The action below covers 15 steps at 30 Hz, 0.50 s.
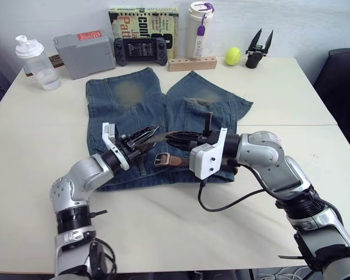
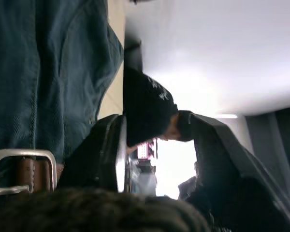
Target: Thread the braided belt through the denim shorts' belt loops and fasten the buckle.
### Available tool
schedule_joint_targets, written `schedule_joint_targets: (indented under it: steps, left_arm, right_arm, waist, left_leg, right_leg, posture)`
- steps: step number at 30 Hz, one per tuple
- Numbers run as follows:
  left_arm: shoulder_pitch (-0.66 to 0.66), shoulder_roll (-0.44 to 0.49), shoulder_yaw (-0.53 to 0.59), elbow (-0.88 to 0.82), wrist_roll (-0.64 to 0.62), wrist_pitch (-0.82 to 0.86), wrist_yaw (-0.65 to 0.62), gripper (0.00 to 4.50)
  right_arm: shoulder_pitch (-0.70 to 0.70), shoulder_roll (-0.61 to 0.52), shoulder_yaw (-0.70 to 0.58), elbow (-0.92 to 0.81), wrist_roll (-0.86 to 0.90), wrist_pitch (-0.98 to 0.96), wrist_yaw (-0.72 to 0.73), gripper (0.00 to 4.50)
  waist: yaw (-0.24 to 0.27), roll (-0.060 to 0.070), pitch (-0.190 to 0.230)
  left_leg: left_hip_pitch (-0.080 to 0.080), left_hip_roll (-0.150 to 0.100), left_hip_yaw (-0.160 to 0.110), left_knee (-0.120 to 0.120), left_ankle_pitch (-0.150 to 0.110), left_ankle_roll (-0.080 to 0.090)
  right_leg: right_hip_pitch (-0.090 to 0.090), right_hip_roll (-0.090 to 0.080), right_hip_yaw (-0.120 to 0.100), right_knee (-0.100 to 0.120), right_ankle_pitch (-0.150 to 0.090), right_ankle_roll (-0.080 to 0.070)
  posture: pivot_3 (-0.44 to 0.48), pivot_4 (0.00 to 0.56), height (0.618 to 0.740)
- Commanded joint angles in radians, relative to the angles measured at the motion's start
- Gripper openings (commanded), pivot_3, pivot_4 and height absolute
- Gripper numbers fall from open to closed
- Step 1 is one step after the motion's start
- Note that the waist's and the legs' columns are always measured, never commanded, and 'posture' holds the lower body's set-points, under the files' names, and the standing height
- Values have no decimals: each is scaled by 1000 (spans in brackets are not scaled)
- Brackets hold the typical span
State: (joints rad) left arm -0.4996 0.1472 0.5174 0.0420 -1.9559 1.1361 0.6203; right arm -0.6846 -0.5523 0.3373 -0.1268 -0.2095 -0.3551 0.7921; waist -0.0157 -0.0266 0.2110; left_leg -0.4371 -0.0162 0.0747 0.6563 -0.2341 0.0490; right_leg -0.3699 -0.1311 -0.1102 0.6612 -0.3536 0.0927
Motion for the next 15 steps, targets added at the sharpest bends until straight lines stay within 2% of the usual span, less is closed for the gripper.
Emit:
schedule_joint_targets:
  steps: [1,2,3,4,8,10,13,15]
  left_arm:
    - [-23,-84,78,-138,-16,-46,162,1031]
    - [-26,-100,92,-155,-16,-52,188,483]
    - [-29,-108,103,-166,-16,-52,200,162]
    - [-33,-116,113,-177,-16,-54,208,49]
    - [-33,-124,122,-213,-16,-53,222,49]
    - [11,-60,76,-215,-16,-7,177,49]
    - [59,-11,43,-235,-16,-7,157,49]
    - [88,47,25,-249,-16,6,105,682]
  right_arm:
    - [-4,-4,-24,-29,-12,-29,-17,0]
    - [-5,-5,-23,-26,-16,-30,-18,0]
    - [-5,-6,-23,-22,-21,-32,-20,0]
    - [-5,-7,-24,-19,-24,-34,-22,0]
    - [-5,-6,-22,-9,-36,-40,-28,0]
    - [-5,-5,-20,-2,-41,-44,-30,0]
    - [-10,-3,-17,10,-44,-50,-33,0]
    - [-13,-1,-16,23,-48,-57,-36,0]
  waist:
    - [6,0,0]
    - [11,0,0]
    - [16,0,0]
    - [18,0,0]
    - [30,0,0]
    - [33,0,0]
    - [37,0,0]
    - [37,0,0]
  left_leg:
    - [1,0,0,0,0,0]
    - [1,0,0,0,0,0]
    - [1,0,0,0,0,0]
    - [1,0,0,1,0,0]
    - [0,0,-1,2,0,0]
    - [1,0,-2,2,0,0]
    - [1,-1,-2,2,0,0]
    - [1,0,-2,2,0,-1]
  right_leg:
    - [1,0,0,0,0,0]
    - [1,0,-1,-1,0,0]
    - [1,0,-1,-1,0,0]
    - [1,0,-1,-1,0,0]
    - [3,1,-2,-2,0,1]
    - [5,1,-2,-2,1,1]
    - [4,1,-3,-2,1,1]
    - [5,1,-3,-2,0,1]
  posture:
    - [0,150,697]
    - [0,150,697]
    - [0,150,697]
    - [0,150,697]
    - [0,150,697]
    - [0,150,697]
    - [0,150,697]
    - [0,150,697]
